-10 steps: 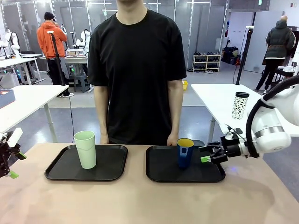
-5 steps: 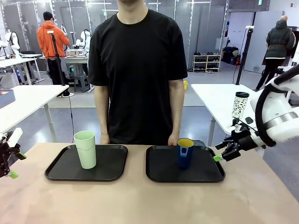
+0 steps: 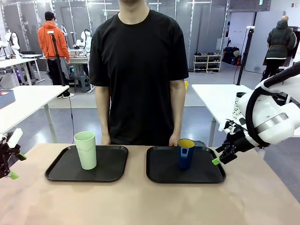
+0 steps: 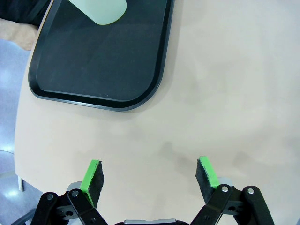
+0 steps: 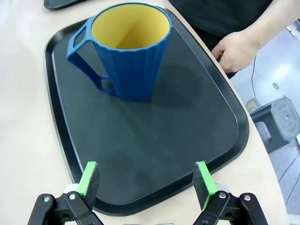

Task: Sort and store the cups by type.
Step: Pick up the Handle plastic cup and place it into the empty Flat Tray.

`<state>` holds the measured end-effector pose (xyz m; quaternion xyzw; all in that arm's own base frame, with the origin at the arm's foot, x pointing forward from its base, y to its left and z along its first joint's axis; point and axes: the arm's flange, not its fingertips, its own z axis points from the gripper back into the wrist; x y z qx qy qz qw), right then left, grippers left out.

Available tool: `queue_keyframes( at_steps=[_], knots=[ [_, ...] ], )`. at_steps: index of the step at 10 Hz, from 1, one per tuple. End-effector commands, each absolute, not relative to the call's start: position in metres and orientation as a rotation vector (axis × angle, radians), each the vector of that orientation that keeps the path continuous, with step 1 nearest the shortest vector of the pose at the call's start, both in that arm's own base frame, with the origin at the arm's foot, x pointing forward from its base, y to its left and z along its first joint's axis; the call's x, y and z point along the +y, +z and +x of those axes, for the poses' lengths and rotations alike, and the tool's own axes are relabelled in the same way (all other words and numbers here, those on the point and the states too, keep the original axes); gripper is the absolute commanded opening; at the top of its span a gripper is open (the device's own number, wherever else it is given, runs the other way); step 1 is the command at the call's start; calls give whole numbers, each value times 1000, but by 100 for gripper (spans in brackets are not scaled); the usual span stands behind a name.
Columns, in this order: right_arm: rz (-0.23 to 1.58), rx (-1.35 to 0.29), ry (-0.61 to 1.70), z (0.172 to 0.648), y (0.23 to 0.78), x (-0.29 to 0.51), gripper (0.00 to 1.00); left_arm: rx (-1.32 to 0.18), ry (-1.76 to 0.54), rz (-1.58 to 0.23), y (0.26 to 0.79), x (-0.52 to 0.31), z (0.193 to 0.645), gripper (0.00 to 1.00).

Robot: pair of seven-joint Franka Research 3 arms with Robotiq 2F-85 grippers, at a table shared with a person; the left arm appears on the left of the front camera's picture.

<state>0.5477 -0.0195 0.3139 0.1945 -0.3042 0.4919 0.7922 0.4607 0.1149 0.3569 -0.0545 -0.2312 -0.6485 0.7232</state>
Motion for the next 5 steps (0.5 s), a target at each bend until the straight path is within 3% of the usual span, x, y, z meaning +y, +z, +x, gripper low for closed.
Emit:
queue_keyframes(
  at_steps=[1, 5],
  knots=[
    [438, -684, 1070, 550, 314, -22, 100, -527, -1444, -110, 357, 116, 460, 100],
    [438, -684, 1070, 550, 314, -22, 100, -527, -1444, -110, 357, 116, 460, 100]
  ],
)
